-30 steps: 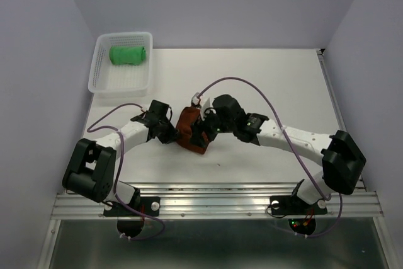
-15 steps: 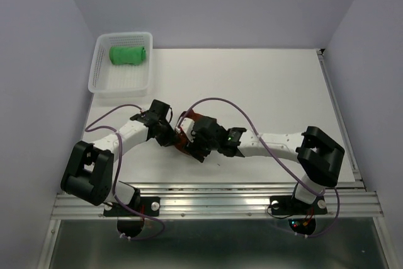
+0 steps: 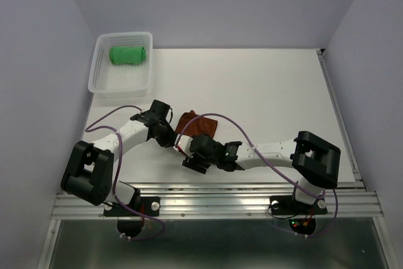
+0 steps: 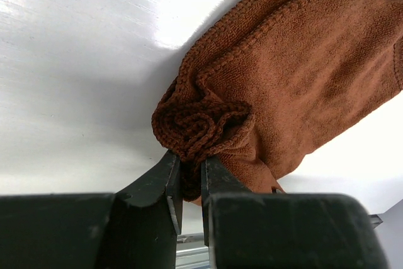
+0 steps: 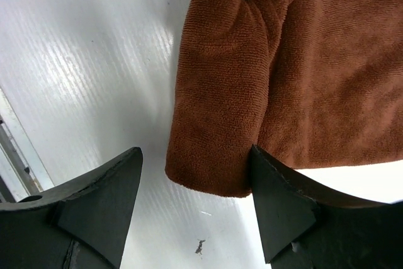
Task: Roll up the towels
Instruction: Roll the towel
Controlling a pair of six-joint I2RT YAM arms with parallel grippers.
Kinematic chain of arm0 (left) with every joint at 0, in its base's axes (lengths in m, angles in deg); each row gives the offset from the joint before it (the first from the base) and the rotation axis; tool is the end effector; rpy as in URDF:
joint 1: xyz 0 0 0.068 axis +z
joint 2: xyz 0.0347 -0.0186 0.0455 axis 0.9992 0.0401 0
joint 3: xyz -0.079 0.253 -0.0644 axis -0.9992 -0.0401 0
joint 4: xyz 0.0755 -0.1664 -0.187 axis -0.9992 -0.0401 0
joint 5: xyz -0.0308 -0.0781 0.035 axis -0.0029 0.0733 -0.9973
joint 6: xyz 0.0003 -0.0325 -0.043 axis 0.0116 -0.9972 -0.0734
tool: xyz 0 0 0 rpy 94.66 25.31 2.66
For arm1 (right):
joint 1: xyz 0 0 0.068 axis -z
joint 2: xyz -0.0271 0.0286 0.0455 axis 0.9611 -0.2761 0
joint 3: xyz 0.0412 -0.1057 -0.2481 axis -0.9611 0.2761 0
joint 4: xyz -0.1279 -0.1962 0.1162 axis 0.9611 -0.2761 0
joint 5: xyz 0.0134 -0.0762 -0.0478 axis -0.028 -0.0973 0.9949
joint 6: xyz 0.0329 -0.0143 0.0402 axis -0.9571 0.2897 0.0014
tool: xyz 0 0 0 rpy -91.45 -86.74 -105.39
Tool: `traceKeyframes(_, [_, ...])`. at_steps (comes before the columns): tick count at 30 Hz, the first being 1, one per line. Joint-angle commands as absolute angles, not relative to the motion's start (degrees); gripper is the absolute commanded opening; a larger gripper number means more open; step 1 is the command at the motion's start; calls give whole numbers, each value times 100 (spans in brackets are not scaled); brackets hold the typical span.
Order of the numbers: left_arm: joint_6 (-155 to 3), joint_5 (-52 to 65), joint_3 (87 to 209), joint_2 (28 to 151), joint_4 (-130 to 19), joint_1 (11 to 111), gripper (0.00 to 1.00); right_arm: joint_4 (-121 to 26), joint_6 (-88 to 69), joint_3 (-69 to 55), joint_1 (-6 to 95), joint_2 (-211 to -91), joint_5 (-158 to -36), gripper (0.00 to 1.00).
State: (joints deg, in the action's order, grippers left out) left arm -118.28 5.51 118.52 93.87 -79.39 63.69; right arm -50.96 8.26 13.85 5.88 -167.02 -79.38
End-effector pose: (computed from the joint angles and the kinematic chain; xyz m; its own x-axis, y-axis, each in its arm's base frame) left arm 0.2369 -0.1104 0.1802 -0.8369 -0.5009 -0.2209 -0.3547 0.8035 -0.4781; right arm 0.1362 0.3226 0.1775 -0.1005 -0.7453 -0.6591 -0.9050 0.3437 -0.2506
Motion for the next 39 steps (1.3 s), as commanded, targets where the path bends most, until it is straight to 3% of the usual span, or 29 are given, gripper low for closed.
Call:
traceKeyframes(1, [-11897,636,12038,9358,-8086,6344,0,-4761,897,1420,471,-16741,-7469,73])
traceKeyframes(4, [-11905,742,12029,9341,-8051,6353,0,-4533,914,1438,419,-16925,-7162,69])
traceKeyframes(6, [-11932,786,12003,9306,-8051,6344,0,-4419,827,1438,419,-17031,-6968,60])
traceKeyframes(10, [-11984,786,11977,9218,-8086,6344,2,-4225,774,1499,419,-17102,-6765,50])
traceKeyframes(11, [-11993,778,11985,9174,-8104,6353,4,-4225,713,1482,419,-17171,-6687,36])
traceKeyframes(12, [-12011,778,11977,9156,-8104,6353,4,-4225,703,1473,419,-17207,-6651,36])
traceKeyframes(14, [-12011,778,11977,9121,-8104,6353,6,-4260,695,1464,419,-17251,-6686,25])
traceKeyframes(15, [-12011,778,11968,9086,-8121,6353,9,-4269,634,1473,419,-17251,-6678,7])
traceKeyframes(16, [-11994,751,11977,9068,-8130,6353,16,-4295,590,1456,419,-17242,-6704,3])
traceKeyframes(17, [-11993,734,11977,9042,-8139,6353,16,-4339,563,1447,419,-17216,-6756,2])
traceKeyframes(19, [-11985,681,11977,8919,-8148,6353,27,-4383,379,1412,419,-17163,-6922,1])
traceKeyframes(22, [-11993,524,12038,8665,-8200,6353,52,-4585,36,1280,585,-17005,-7256,1])
traceKeyframes(23, [-11993,462,12047,8594,-8244,6353,67,-4664,-52,1236,664,-16970,-7588,1])
traceKeyframes(26, [-11967,286,12117,8304,-8367,6353,84,-5007,-507,1069,1024,-16865,-8352,1])
traceKeyframes(39, [-11748,426,11924,8066,-7894,6353,93,-5807,-1704,190,2940,-17365,-12292,3])
